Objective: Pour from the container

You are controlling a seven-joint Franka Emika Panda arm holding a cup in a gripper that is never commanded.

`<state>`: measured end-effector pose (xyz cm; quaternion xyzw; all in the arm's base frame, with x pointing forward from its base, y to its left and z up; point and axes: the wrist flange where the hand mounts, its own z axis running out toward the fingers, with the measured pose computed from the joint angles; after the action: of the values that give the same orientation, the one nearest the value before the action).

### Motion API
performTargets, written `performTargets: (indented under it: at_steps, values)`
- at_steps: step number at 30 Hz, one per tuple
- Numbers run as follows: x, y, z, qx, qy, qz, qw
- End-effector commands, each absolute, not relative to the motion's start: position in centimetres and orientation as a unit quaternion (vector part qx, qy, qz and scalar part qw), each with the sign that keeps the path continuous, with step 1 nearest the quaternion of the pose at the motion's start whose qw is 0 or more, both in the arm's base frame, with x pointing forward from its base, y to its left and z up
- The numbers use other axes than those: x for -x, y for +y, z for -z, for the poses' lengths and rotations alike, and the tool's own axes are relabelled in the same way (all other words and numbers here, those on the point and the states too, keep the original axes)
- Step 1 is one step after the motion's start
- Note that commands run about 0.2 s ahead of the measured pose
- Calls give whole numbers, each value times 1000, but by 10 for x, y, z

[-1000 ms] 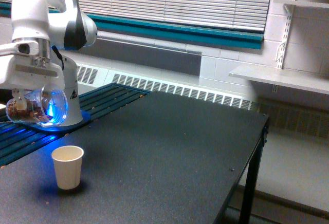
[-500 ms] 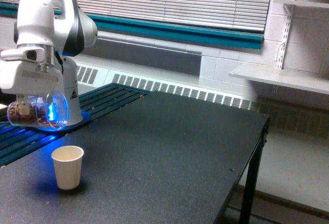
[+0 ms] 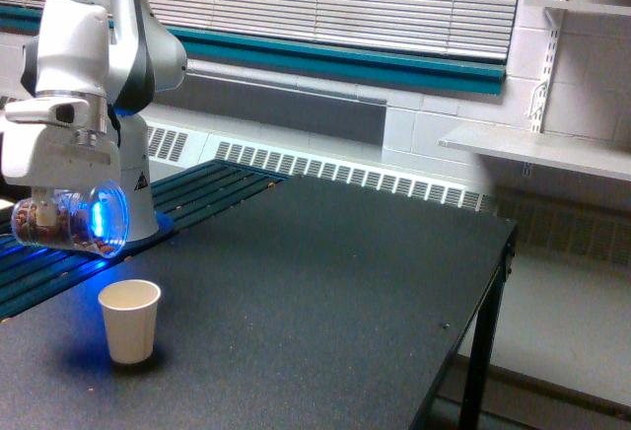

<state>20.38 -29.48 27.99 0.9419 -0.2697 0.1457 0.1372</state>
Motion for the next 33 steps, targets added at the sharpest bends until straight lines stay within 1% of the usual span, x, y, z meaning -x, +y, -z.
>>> performTargets:
  at_steps: [1,16,33]
  values:
    - [-207,-290,-274,-932,-304,-144,131]
    - [-206,-294,-267,-934,-298,-124,152]
    - [-218,-294,-268,-936,-284,-120,171]
